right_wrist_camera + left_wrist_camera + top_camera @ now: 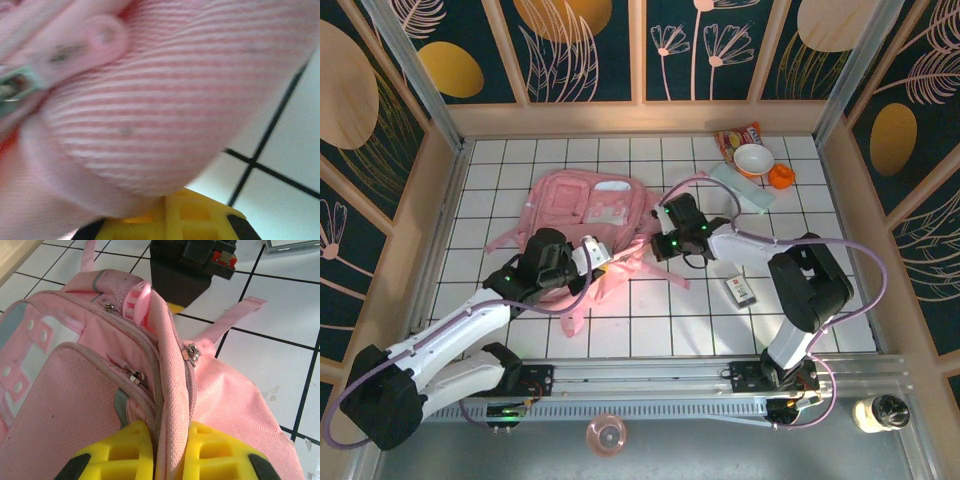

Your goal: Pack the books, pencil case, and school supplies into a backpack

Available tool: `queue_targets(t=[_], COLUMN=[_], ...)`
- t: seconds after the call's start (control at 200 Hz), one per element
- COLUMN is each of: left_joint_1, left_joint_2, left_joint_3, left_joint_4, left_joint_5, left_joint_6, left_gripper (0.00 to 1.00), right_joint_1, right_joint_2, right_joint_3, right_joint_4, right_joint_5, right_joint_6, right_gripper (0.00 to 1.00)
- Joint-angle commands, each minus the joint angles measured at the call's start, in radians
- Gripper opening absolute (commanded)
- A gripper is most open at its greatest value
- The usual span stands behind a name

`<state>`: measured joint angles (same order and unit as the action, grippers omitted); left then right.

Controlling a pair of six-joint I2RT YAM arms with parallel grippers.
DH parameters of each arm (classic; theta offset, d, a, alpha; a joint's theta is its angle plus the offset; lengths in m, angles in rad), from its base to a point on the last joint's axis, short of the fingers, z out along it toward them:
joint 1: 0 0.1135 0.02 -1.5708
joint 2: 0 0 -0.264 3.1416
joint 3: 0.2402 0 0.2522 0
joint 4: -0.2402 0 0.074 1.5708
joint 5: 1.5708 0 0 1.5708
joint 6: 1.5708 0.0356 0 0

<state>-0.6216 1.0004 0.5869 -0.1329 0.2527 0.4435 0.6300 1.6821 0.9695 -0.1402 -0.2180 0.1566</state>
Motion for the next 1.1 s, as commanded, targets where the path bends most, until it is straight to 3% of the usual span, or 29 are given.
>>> queue_targets(t=[0.0,0.075,0.17,0.24,0.325,0.415,0.535,0.616,0.711,1.096], left_joint_1=[-0.008,-0.007,-0.008,-0.009,-0.007,-0.009,-0.008,-0.008,-0.008,-0.008], left_joint_2=[-0.033,-0.023,-0.017,-0.023,-0.031,-0.033,-0.035,-0.048,-0.060,-0.050], left_joint_3=[0.001,-0.010,-0.026,-0.041,-0.052,-0.056,-0.052,-0.051,-0.052,-0.056], left_joint_4=[0.088,0.135,0.185,0.224,0.257,0.274,0.263,0.253,0.250,0.267], left_joint_5=[0.059,0.081,0.104,0.116,0.116,0.119,0.152,0.143,0.130,0.146], left_joint_6=[-0.030,-0.073,-0.119,-0.151,-0.181,-0.201,-0.191,-0.180,-0.172,-0.176], left_gripper=[0.00,0.00,0.00,0.00,0.00,0.00,0.00,0.00,0.00,0.00], right_joint_1=[-0.017,-0.016,-0.015,-0.015,-0.013,0.004,0.011,-0.049,-0.037,0.013], right_joint_2=[-0.110,-0.193,-0.307,-0.370,-0.397,-0.397,-0.377,-0.318,-0.260,-0.131], right_joint_3=[-0.054,-0.092,-0.170,-0.232,-0.282,-0.312,-0.303,-0.312,-0.316,-0.281], right_joint_4=[0.093,0.105,0.166,0.280,0.409,0.484,0.424,0.528,0.688,0.786], right_joint_5=[-0.104,-0.210,-0.324,-0.433,-0.532,-0.538,-0.438,-0.519,-0.572,-0.479], right_joint_6=[-0.032,-0.034,0.004,0.102,0.248,0.373,0.363,0.502,0.649,0.865], right_gripper=[0.05,0.19,0.30,0.37,0.52,0.54,0.55,0.56,0.57,0.61])
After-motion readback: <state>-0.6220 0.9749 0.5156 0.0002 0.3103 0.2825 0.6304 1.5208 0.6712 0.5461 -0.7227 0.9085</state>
